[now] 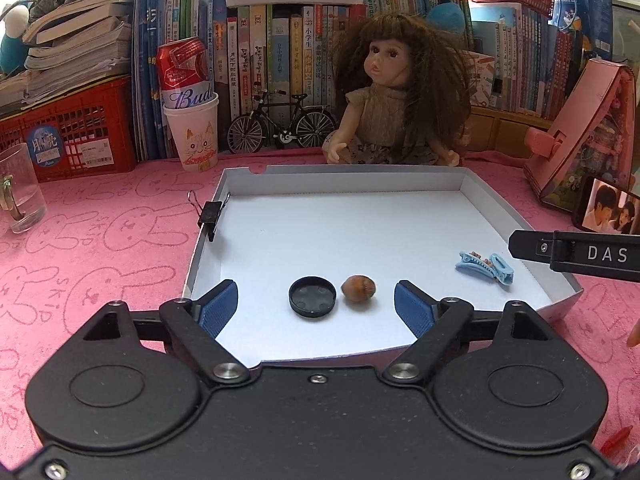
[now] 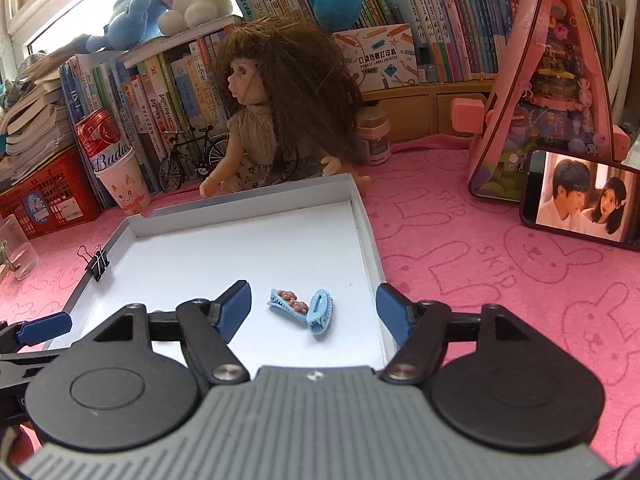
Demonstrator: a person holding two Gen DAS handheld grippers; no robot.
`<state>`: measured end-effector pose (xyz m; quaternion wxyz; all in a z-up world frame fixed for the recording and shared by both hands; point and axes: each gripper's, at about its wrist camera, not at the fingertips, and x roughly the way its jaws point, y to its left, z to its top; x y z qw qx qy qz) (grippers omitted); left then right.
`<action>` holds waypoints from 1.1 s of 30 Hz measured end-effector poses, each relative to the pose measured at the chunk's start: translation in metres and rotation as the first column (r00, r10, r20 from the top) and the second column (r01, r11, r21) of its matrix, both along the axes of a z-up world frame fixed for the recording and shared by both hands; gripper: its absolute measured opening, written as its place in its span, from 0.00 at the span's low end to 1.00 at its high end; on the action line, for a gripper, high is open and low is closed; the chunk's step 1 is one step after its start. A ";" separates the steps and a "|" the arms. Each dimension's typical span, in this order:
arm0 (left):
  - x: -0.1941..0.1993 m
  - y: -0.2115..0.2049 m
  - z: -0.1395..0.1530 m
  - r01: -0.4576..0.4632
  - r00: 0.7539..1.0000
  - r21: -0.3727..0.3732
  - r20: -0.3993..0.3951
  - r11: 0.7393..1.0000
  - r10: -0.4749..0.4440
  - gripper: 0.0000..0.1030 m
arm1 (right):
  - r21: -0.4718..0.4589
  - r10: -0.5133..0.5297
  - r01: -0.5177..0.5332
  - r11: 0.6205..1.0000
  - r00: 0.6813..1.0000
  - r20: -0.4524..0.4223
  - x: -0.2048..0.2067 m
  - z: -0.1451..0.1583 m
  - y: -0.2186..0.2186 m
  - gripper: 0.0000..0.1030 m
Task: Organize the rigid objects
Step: 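Withdraw both tools toward the red crayon and remaining black lid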
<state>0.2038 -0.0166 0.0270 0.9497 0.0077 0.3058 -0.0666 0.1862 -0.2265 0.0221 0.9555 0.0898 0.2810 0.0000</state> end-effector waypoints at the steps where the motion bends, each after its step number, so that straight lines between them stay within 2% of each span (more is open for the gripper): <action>1: -0.003 0.000 0.001 0.003 1.000 -0.003 0.002 1.000 -0.003 0.83 | -0.005 0.000 0.000 1.000 1.000 0.003 -0.002 0.001 0.001 0.80; 24: -0.077 0.005 0.012 0.065 0.997 -0.044 0.043 0.997 -0.064 0.84 | -0.099 0.070 -0.062 0.993 0.995 0.077 -0.067 0.009 0.011 0.86; 33: -0.110 0.003 0.007 0.078 0.994 -0.024 0.073 0.997 -0.076 0.85 | -0.141 0.105 -0.087 0.986 0.987 0.122 -0.096 0.006 0.018 0.92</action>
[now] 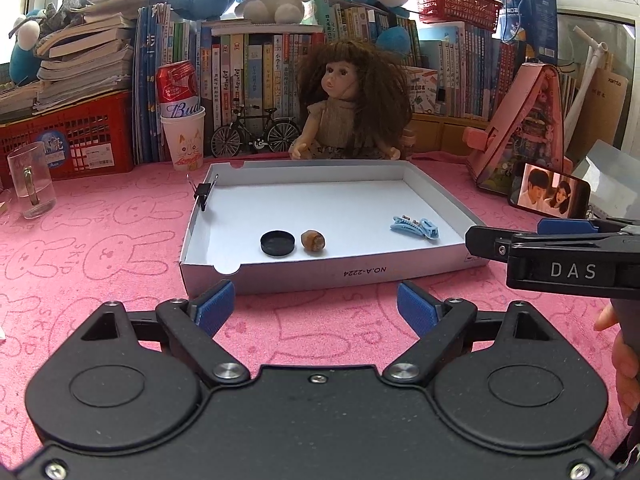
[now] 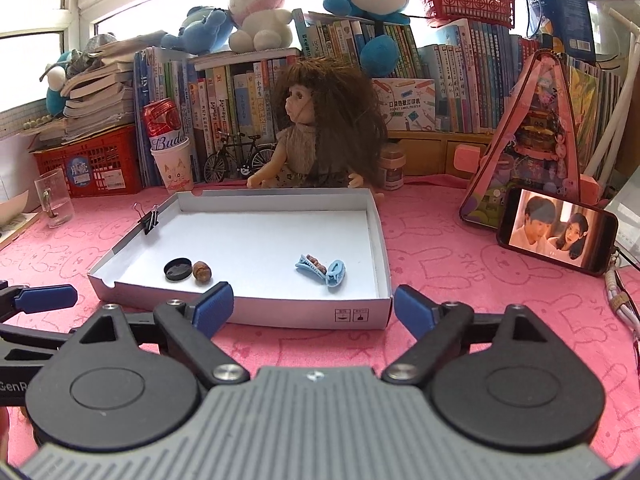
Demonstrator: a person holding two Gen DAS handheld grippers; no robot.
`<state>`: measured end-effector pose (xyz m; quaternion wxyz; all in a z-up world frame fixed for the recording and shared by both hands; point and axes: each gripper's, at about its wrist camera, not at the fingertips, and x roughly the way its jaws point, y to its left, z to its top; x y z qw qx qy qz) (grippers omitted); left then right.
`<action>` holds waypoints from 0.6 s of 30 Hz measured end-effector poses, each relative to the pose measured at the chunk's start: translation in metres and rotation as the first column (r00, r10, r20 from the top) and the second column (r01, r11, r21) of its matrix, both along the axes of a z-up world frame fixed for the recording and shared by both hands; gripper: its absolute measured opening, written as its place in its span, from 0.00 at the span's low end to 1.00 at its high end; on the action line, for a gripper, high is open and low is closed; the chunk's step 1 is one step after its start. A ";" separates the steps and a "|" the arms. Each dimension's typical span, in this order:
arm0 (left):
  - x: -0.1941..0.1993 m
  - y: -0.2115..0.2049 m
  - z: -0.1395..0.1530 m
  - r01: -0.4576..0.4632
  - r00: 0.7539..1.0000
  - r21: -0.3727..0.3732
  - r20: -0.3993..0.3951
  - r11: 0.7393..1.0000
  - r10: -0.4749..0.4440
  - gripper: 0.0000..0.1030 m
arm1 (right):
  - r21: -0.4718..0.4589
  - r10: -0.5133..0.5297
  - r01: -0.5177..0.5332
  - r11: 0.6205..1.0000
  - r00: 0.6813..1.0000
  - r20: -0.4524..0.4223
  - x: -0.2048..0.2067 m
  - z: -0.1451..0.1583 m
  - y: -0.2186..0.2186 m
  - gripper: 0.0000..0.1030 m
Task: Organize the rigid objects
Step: 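Withdraw both tools toward the red crayon and remaining black lid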
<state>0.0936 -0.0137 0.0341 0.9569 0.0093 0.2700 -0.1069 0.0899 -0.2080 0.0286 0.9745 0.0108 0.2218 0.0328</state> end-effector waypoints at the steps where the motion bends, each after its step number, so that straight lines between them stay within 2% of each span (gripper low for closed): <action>1: -0.004 0.000 0.000 -0.002 1.000 0.001 0.008 1.000 0.002 0.85 | -0.004 0.001 -0.001 1.000 1.000 0.006 -0.003 -0.001 0.000 0.93; 12: -0.044 0.002 -0.013 0.006 0.997 0.029 0.072 1.000 -0.008 0.85 | -0.062 0.026 -0.023 0.998 0.999 0.047 -0.042 -0.021 0.001 0.97; 18: -0.061 0.010 -0.020 -0.009 0.997 0.016 0.082 1.000 0.008 0.85 | -0.065 0.020 -0.017 0.998 0.998 0.054 -0.059 -0.035 -0.005 0.98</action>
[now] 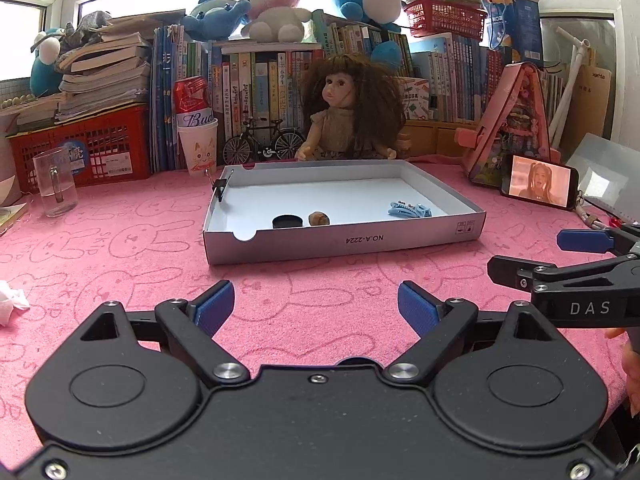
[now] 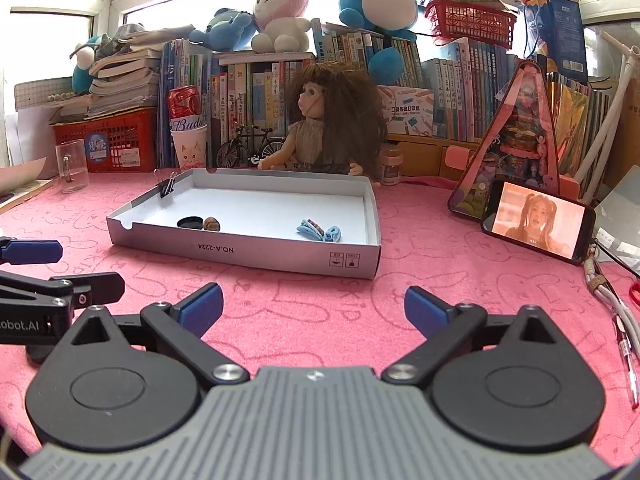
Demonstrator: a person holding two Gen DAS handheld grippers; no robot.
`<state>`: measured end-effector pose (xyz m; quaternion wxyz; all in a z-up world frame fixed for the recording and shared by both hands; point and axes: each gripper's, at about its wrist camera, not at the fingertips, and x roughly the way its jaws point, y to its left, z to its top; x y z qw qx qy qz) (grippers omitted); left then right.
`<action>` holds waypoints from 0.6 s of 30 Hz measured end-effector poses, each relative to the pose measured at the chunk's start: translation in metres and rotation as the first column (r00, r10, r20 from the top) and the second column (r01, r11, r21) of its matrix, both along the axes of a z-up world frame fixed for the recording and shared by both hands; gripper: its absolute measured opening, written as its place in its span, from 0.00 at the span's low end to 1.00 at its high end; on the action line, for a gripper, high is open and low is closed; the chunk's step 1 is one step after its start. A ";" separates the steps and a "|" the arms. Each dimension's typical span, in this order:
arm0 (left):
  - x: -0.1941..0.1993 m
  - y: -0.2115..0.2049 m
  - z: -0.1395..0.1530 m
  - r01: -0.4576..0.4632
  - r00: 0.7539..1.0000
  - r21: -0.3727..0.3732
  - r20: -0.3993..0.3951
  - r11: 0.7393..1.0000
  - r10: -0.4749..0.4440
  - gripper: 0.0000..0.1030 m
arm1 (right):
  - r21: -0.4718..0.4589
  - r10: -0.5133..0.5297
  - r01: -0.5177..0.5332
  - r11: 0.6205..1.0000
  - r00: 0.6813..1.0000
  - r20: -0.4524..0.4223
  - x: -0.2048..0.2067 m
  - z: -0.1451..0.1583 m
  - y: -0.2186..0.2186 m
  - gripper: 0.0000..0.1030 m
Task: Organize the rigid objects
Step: 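Withdraw both tools toward the red crayon and remaining black lid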
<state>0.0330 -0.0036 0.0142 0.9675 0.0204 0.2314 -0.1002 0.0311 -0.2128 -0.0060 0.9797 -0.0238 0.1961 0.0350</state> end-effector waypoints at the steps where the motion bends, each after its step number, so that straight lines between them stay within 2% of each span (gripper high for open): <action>1: -0.003 0.001 -0.001 -0.003 1.000 -0.002 0.001 1.000 0.003 0.85 | 0.001 -0.005 0.005 1.000 1.000 0.001 -0.002 -0.002 -0.001 0.99; 7: -0.021 0.006 -0.011 0.004 1.000 0.014 0.006 1.000 -0.004 0.84 | 0.009 -0.045 0.045 0.999 0.999 0.007 -0.012 -0.013 -0.009 0.99; 12: -0.030 0.008 -0.018 0.009 1.000 0.019 -0.016 1.000 -0.009 0.75 | -0.015 -0.074 0.075 0.997 0.997 0.028 -0.022 -0.023 -0.011 0.99; 16: -0.039 0.011 -0.019 -0.004 1.000 0.017 0.001 1.000 0.004 0.71 | -0.009 -0.103 0.104 0.995 0.994 0.034 -0.028 -0.029 -0.014 1.00; 18: -0.043 0.012 -0.020 -0.011 1.000 0.021 0.009 1.000 0.011 0.65 | -0.003 -0.120 0.120 0.993 0.992 0.028 -0.030 -0.032 -0.015 1.00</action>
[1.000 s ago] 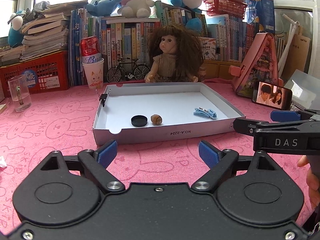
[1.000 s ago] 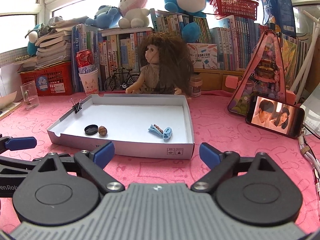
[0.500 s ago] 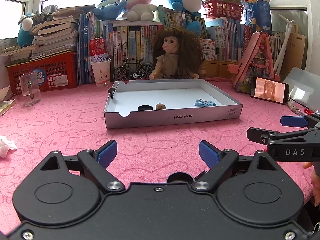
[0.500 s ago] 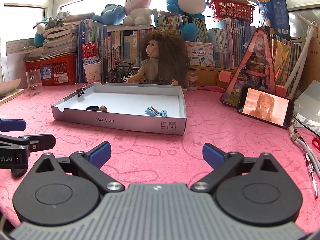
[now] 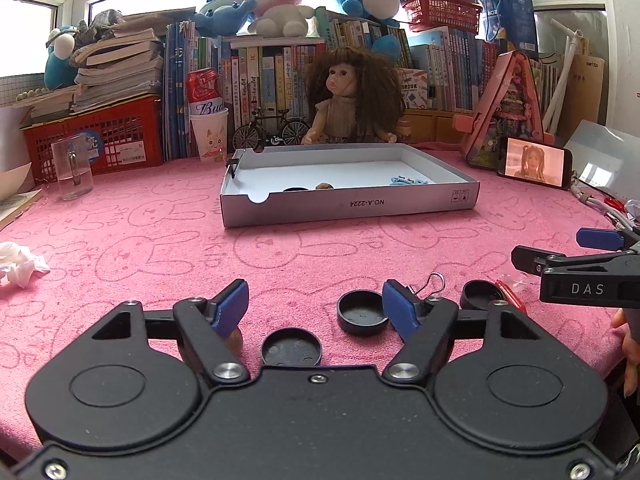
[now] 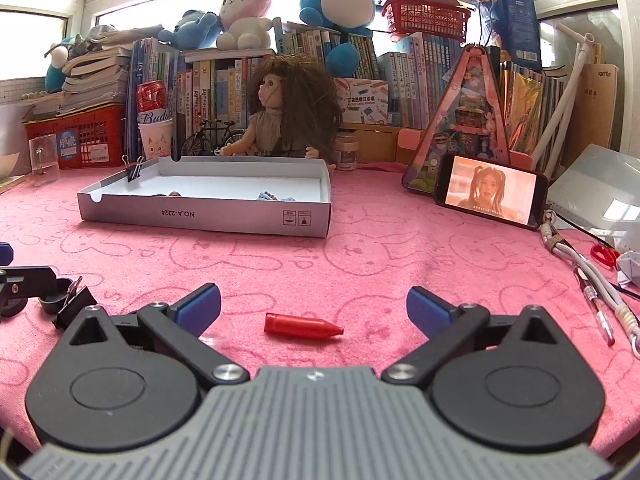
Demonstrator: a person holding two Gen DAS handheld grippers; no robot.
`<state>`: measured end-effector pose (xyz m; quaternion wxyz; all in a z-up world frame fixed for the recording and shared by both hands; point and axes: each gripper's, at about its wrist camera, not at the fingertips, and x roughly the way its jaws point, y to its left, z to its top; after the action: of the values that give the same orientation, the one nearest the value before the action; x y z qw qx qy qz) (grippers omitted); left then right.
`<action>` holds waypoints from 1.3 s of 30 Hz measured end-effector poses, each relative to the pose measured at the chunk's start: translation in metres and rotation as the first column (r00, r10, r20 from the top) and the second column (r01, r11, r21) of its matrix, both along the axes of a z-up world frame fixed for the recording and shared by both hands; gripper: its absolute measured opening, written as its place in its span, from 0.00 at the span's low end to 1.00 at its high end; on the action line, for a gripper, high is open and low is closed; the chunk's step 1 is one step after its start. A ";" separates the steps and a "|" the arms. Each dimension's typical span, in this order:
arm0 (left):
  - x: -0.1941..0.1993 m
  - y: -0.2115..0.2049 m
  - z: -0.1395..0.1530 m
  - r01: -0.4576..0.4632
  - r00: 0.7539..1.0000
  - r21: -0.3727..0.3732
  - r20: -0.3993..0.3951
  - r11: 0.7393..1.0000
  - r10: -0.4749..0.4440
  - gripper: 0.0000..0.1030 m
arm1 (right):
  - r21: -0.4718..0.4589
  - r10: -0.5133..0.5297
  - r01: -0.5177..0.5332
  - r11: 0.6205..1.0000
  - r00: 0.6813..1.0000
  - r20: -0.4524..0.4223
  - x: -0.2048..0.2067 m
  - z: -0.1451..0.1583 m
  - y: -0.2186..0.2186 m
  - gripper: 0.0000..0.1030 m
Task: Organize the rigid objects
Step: 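Withdraw both tools toward the red crayon and remaining black lid, then grasp a black round lid with the left tool while the right tool grasps the red crayon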
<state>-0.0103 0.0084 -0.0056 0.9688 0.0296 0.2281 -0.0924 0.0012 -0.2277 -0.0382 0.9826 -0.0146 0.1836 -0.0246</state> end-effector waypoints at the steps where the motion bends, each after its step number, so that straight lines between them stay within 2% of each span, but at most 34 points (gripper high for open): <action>1: -0.002 0.001 0.000 -0.003 1.000 -0.001 0.001 1.000 0.003 0.63 | 0.007 -0.007 0.007 1.000 1.000 -0.006 0.000 -0.002 -0.001 1.00; 3: -0.007 0.004 0.001 -0.001 1.000 -0.016 -0.005 1.000 0.000 0.47 | 0.023 -0.017 0.017 1.000 1.000 -0.015 -0.001 -0.003 -0.002 0.99; 5: -0.011 0.008 0.001 0.002 1.000 -0.039 -0.016 0.999 -0.003 0.44 | 0.038 -0.021 0.022 0.999 1.000 -0.018 -0.001 -0.003 -0.003 0.94; 10: -0.024 0.014 0.000 -0.029 0.999 -0.051 -0.030 0.998 0.027 0.44 | 0.030 -0.028 0.028 0.999 1.000 -0.006 -0.002 -0.003 0.000 0.88; 15: -0.030 0.011 -0.004 -0.032 0.999 -0.019 -0.032 0.999 0.032 0.44 | 0.026 -0.034 0.034 0.999 0.999 0.005 -0.004 -0.003 0.003 0.84; 28: -0.016 0.011 -0.013 -0.078 0.996 -0.013 -0.047 0.997 0.077 0.42 | 0.025 -0.074 0.074 0.997 0.997 -0.007 -0.002 -0.006 0.004 0.73; 32: -0.013 0.009 -0.013 -0.082 0.996 -0.008 -0.038 0.997 0.081 0.29 | 0.031 -0.073 0.073 0.997 0.997 -0.023 -0.001 -0.007 0.006 0.61; 35: -0.012 0.008 -0.013 -0.084 0.996 -0.004 -0.034 0.996 0.084 0.29 | 0.020 -0.064 0.065 0.998 0.998 -0.023 -0.001 -0.007 0.010 0.49; 39: -0.010 0.008 -0.013 -0.084 0.996 -0.008 -0.036 0.996 0.084 0.29 | 0.023 -0.053 0.054 0.998 0.998 -0.026 0.000 -0.006 0.012 0.48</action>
<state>-0.0206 0.0161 -0.0181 0.9677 0.0138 0.2462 -0.0532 0.0009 -0.2161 -0.0441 0.9793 0.0014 0.1966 -0.0487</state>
